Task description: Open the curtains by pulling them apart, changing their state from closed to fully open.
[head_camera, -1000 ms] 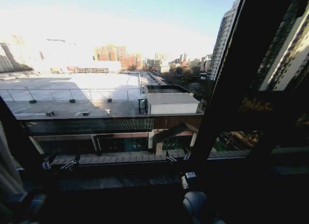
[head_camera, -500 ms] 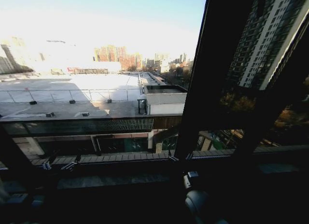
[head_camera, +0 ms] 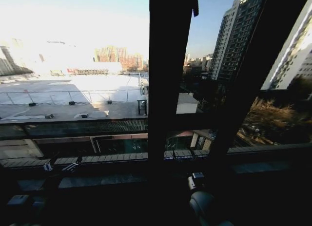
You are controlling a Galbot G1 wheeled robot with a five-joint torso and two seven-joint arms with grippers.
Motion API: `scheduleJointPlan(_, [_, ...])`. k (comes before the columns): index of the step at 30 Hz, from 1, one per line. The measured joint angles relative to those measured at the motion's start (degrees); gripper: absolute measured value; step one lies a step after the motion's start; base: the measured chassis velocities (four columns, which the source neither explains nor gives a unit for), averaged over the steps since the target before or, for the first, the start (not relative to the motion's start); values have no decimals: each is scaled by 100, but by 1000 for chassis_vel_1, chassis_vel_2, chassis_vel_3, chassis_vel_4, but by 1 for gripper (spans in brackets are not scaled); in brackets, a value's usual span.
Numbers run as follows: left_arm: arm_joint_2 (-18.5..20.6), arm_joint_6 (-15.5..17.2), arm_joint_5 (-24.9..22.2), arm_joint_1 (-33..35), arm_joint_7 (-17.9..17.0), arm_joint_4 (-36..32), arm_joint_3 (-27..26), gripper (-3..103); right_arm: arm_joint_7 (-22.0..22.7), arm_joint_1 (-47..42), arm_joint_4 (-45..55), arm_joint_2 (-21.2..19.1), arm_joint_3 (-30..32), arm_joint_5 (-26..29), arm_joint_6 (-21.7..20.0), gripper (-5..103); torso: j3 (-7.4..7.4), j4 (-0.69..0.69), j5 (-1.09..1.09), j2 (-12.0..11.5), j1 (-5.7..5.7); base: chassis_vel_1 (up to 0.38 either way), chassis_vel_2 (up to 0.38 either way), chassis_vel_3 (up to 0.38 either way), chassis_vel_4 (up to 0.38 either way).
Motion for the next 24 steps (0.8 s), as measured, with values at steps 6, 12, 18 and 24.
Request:
scheduleJointPlan(6, [34,-23,0,-20,9,63,-3,100,6,49,-42,16,-16,4,-1,100,1,0,1,-1,2,-185,-354,163,369])
scheduleJointPlan(12, [49,-43,-2,-32,19,119,-5,100,8,72,-89,33,-26,4,-2,100,0,1,-1,0,1,-71,-367,51,390])
scheduleJointPlan(18, [46,-59,-1,-47,33,148,26,100,10,110,-135,32,-28,8,-2,100,-2,1,-2,2,-2,-23,-410,22,399])
scheduleJointPlan(24, [58,-65,0,-64,43,149,37,100,10,137,-159,43,-38,9,-2,100,-1,-1,0,1,-2,-67,-385,63,381])
